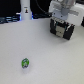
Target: Open the kcup holder, insert the kcup into the holder, and close the kcup holder
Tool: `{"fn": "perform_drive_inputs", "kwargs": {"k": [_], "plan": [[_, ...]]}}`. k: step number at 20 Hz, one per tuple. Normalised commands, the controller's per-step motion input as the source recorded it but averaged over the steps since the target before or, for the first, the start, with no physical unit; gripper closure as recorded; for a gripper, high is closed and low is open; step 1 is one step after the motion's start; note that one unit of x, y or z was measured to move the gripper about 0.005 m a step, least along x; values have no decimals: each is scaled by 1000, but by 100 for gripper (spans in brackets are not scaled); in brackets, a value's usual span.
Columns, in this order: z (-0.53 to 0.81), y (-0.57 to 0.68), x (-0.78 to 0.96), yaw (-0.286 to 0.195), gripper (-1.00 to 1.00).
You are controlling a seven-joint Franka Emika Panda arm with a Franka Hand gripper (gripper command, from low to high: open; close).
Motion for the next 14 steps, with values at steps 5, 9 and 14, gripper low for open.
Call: {"fn": "perform_drive_inputs", "kwargs": {"k": [5,9,14], "plan": [[48,-311,297,-8,100],[136,-761,731,-36,100],[66,-725,765,-53,100]]}}
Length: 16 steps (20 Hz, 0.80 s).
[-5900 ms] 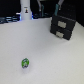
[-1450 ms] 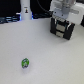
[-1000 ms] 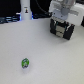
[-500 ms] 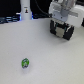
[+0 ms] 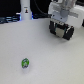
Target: Open the kcup holder, insert the kcup into the holder, and close the kcup holder
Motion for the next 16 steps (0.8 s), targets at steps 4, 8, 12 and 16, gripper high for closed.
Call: {"fn": "perform_drive_inputs", "kwargs": {"k": [4,8,12,16], "plan": [[29,-705,776,-65,100],[181,-639,714,-69,100],[243,-536,656,-54,100],[-17,-135,329,-10,100]]}}
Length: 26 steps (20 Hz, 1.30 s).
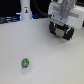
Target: Open the kcup holder, insert the kcup into the holder, and close the kcup holder
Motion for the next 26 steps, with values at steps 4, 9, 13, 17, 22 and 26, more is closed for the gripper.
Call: {"fn": "perform_drive_inputs", "kwargs": {"k": [4,9,13,17,22,26], "plan": [[0,-56,95,8,100],[2,-547,750,0,100],[0,-500,762,-10,100],[21,-462,746,-16,100],[5,-490,757,-19,100],[35,-530,740,-24,100]]}}
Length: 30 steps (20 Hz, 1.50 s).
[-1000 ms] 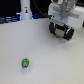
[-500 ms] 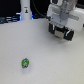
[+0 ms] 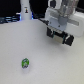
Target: Open the kcup holder, insert the kcup into the holder, and close the kcup holder
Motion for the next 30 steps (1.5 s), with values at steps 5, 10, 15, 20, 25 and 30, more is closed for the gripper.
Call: {"fn": "perform_drive_inputs", "kwargs": {"k": [5,10,15,20,25,30], "plan": [[57,-253,382,-4,-100],[268,-266,155,-77,-100],[243,-656,268,-148,-100],[98,-715,178,-196,-100],[3,-694,73,-213,-100],[0,-705,23,-212,-100]]}}
